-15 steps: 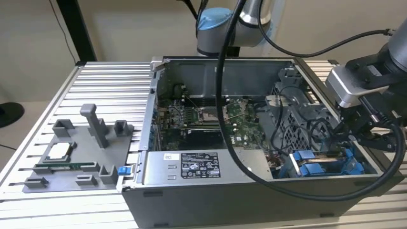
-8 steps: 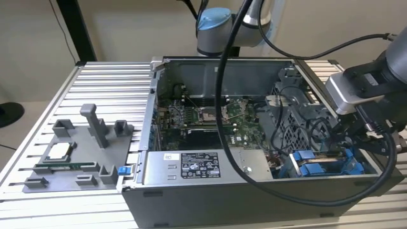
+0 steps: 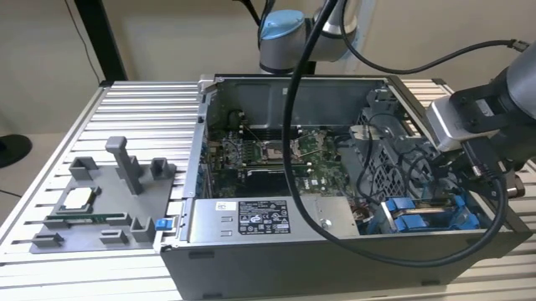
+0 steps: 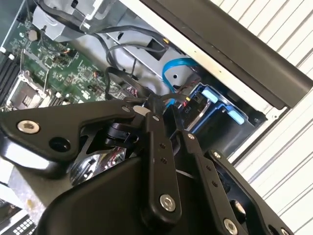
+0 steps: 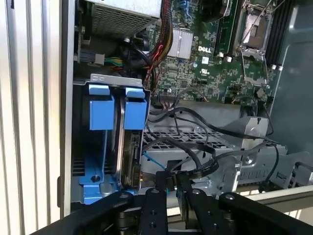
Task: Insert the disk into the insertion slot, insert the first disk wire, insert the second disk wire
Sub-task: 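Insert the second disk wire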
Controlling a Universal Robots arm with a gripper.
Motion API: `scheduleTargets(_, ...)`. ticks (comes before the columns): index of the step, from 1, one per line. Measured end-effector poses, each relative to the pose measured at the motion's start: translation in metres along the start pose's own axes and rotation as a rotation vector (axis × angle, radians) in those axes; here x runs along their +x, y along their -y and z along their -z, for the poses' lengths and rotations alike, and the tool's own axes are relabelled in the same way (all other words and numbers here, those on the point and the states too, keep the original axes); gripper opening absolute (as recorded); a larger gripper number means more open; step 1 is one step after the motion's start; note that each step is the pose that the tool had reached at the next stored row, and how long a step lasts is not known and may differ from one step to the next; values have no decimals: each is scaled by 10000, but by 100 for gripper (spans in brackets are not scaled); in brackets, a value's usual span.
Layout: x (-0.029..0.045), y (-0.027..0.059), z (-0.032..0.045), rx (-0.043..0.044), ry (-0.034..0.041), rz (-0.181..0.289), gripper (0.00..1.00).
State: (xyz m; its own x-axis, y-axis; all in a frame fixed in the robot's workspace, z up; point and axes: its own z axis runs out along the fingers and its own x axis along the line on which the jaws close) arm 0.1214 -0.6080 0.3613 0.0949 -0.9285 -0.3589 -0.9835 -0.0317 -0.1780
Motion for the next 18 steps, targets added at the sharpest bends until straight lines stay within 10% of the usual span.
scheduleTargets(7, 1, 0, 0, 1, 8, -1, 100)
scheduleTargets(8, 1, 0, 0, 1, 12, -2, 0)
scheduleTargets(18, -10, -61, 26, -10, 36, 27, 0)
